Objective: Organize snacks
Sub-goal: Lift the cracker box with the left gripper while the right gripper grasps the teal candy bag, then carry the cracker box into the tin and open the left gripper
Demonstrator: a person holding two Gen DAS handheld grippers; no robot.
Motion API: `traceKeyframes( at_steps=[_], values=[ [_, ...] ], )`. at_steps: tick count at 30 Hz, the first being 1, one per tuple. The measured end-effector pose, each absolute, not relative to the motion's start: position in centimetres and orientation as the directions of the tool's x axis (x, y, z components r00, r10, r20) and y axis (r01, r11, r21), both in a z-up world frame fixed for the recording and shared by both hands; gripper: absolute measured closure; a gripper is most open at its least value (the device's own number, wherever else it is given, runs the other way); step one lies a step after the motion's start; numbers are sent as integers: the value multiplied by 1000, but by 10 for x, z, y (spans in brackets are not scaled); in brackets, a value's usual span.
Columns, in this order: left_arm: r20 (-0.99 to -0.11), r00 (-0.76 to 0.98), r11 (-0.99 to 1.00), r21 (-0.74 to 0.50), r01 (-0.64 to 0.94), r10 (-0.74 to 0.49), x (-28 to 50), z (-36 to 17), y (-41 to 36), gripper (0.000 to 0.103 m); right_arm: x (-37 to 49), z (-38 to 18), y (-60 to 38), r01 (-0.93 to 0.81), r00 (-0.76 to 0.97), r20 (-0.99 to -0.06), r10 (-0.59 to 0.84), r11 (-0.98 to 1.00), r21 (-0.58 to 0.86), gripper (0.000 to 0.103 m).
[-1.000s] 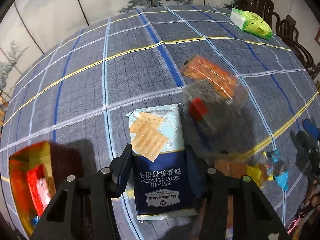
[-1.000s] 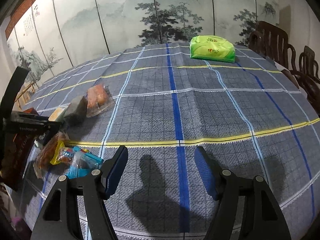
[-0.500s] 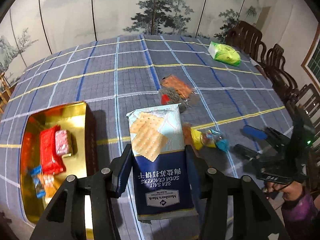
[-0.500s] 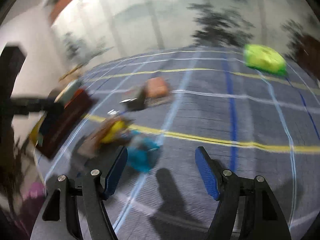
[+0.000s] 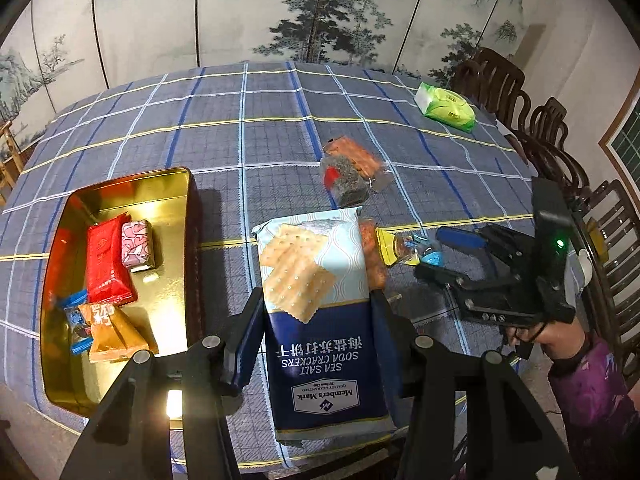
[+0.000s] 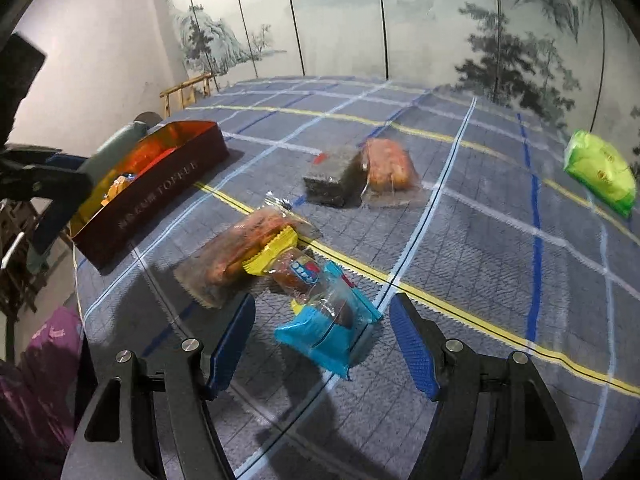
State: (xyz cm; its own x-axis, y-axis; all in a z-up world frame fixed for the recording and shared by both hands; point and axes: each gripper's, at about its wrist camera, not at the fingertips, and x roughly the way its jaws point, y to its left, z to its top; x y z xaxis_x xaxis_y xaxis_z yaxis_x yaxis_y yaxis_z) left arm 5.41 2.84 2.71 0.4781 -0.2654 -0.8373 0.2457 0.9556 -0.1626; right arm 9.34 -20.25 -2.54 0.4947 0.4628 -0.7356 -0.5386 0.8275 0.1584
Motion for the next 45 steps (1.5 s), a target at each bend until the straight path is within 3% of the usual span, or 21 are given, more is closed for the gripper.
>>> traceKeyframes(
  at_steps=[1, 2, 6, 22, 34, 45],
  values=[
    [-838, 476, 955, -164, 247, -267, 53, 27, 29, 56, 97, -28, -203, -531, 488, -743, 458, 832, 164, 43],
    [-838, 475, 955, -165, 246, -267, 52, 27, 29, 56, 100, -31, -204, -528, 470, -752, 462, 830, 180, 57],
    [-837, 474, 954, -174, 245, -274, 50, 28, 30, 56, 94, -31, -208, -501, 482, -753, 447, 846, 181, 71],
    [-813, 523, 964, -175, 199, -255, 35, 48, 65, 56, 42, -17, -261, -282, 613, -681, 400, 916, 284, 72],
    [-826, 537, 985, -153, 75, -169, 36, 37, 128, 56, 36, -17, -259, -249, 622, -683, 383, 924, 291, 72],
    [-837, 543, 998, -56, 31, -64, 74, 25, 161, 56, 37, -19, -261, -225, 620, -689, 375, 927, 301, 72]
  ],
)
